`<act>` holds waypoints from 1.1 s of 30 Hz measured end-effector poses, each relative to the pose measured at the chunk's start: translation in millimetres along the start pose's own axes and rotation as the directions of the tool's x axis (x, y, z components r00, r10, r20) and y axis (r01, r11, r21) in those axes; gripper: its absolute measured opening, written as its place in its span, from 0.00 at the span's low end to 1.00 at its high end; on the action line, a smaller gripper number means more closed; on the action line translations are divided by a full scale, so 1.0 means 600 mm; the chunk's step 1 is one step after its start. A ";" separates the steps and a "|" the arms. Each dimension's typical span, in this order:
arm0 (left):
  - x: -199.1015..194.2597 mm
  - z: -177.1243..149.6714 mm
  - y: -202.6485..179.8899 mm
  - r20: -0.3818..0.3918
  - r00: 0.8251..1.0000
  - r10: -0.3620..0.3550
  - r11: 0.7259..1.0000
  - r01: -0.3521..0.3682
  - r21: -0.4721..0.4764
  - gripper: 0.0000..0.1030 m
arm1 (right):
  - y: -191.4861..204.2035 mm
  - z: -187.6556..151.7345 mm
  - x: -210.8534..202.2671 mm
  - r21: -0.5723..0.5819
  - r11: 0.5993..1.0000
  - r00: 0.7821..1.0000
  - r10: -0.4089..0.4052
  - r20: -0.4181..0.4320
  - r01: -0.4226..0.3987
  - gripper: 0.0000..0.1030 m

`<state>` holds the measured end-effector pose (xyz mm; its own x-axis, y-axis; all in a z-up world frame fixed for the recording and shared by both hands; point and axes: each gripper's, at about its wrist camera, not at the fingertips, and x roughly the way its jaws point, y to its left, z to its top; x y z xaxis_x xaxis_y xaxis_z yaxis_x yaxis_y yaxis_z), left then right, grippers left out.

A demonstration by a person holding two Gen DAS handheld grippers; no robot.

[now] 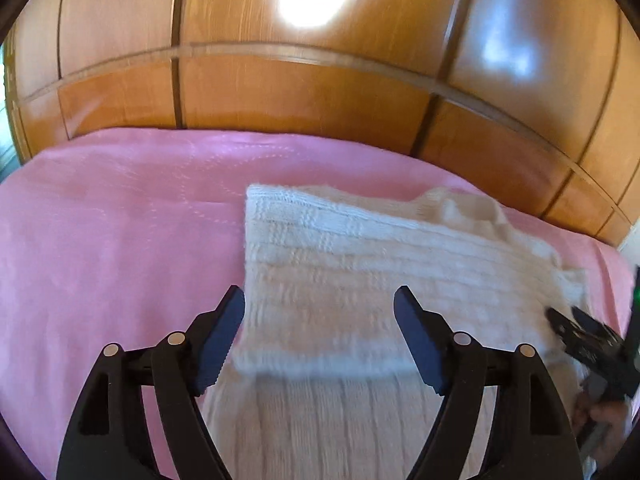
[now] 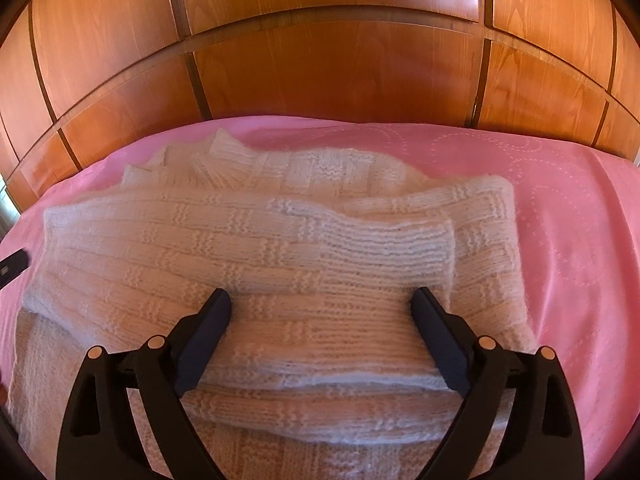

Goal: Fold small clothes

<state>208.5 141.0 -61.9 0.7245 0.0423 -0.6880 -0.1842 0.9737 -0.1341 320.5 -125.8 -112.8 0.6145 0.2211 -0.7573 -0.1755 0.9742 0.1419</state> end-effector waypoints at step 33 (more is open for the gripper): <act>-0.143 -0.164 0.028 -0.048 0.999 0.003 0.999 -0.001 0.038 0.74 | -0.086 -0.149 -0.182 0.097 0.994 0.991 -0.028 -0.130 0.041 0.98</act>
<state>77.8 131.6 -75.4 0.6915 0.0342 -0.7215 -0.1592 0.9815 -0.1060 193.6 -204.6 -94.3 0.5137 0.1861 -0.8376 -0.0751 0.9822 0.1722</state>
